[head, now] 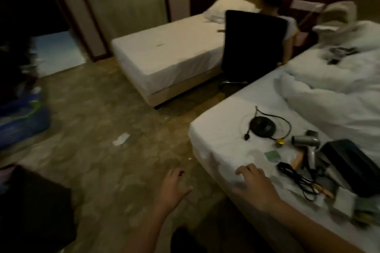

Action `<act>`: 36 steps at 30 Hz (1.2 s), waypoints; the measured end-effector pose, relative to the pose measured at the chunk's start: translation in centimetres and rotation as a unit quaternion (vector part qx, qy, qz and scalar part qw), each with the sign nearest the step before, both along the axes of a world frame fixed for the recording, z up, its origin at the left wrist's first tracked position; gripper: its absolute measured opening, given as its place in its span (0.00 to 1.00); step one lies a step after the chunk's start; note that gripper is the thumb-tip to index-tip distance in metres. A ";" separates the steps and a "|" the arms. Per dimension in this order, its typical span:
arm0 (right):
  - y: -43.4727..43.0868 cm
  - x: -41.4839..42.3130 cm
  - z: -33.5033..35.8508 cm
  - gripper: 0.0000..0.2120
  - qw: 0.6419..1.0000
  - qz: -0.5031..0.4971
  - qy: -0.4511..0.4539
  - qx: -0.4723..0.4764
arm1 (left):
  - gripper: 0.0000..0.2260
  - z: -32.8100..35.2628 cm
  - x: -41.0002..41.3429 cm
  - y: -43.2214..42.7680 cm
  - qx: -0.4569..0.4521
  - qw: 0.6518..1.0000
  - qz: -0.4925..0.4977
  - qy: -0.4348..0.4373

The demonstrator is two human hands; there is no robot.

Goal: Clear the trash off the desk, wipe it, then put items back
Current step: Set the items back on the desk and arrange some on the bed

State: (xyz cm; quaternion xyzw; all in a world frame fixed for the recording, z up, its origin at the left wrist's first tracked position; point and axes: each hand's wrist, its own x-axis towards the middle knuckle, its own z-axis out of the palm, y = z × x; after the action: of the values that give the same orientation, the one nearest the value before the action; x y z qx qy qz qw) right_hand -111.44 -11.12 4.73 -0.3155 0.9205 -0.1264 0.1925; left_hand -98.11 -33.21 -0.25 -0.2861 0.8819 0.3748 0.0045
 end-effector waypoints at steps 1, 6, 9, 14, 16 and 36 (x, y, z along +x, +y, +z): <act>0.7 -1.2 -0.5 0.22 1.000 -0.021 -0.005 0.006 | 0.26 -0.5 -2.6 -0.1 -0.003 1.000 -0.025 -0.003; 3.4 -7.4 -3.2 0.22 0.987 -0.154 -0.024 0.026 | 0.23 -2.6 -15.7 0.1 0.037 0.989 -0.142 -0.004; 3.6 -10.9 -4.5 0.22 0.969 -0.242 -0.050 0.017 | 0.25 -4.4 -22.5 -0.7 0.064 0.979 -0.193 -0.025; 2.9 -16.1 -6.6 0.21 0.921 -0.378 -0.092 -0.021 | 0.26 -6.8 -32.8 -2.4 0.043 0.951 -0.293 -0.086; 2.7 -17.7 -7.7 0.20 0.898 -0.427 -0.102 -0.038 | 0.26 -7.8 -36.0 -2.7 0.032 0.938 -0.327 -0.108; -3.2 -42.2 -24.9 0.30 0.831 -0.489 -0.162 -0.209 | 0.24 -23.1 -55.7 -0.1 -0.077 0.963 -0.229 -0.116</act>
State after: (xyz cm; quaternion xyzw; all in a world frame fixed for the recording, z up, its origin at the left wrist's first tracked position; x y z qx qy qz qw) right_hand -153.68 -14.30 -20.16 0.1683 0.8619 -0.4427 0.1814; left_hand -153.79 -33.36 -23.37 -0.1176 0.9433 0.2592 0.1706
